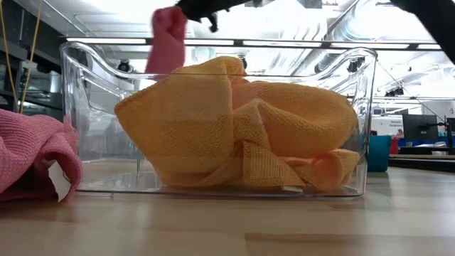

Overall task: Sort microfiber towel by color & place in baskets
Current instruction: Put the top pink microfiber towel into the top transparent bin

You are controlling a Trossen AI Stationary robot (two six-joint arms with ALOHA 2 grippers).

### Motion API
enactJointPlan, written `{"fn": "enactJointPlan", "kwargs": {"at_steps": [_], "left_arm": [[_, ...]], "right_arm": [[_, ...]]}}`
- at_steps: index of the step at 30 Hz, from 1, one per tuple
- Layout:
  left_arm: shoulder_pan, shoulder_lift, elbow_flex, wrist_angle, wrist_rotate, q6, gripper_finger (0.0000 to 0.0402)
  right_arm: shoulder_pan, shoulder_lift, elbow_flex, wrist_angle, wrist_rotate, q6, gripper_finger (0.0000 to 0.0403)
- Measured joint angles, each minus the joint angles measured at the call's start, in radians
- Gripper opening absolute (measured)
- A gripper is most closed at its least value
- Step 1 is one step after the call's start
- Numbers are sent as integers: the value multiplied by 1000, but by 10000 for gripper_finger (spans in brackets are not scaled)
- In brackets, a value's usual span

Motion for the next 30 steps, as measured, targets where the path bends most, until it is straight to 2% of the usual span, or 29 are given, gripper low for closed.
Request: {"fn": "enactJointPlan", "kwargs": {"at_steps": [3,8,13,17,21,26,30], "left_arm": [[0,-10,0,0,0,3,242],[0,-13,0,-2,0,4,242],[-1,-13,0,-2,1,3,242],[-1,-13,0,-2,2,3,242],[-1,-13,0,-2,3,3,242],[-1,-13,0,-3,4,3,242],[-1,-13,0,-3,3,3,242]], "right_arm": [[7,81,86,54,-57,21,2],[21,224,240,59,-73,53,1],[19,351,310,-39,-54,76,2],[17,377,318,-160,-11,98,22],[9,375,320,-244,-6,99,89],[4,346,338,-327,-6,104,212],[1,292,344,-344,-55,7,297]]}}
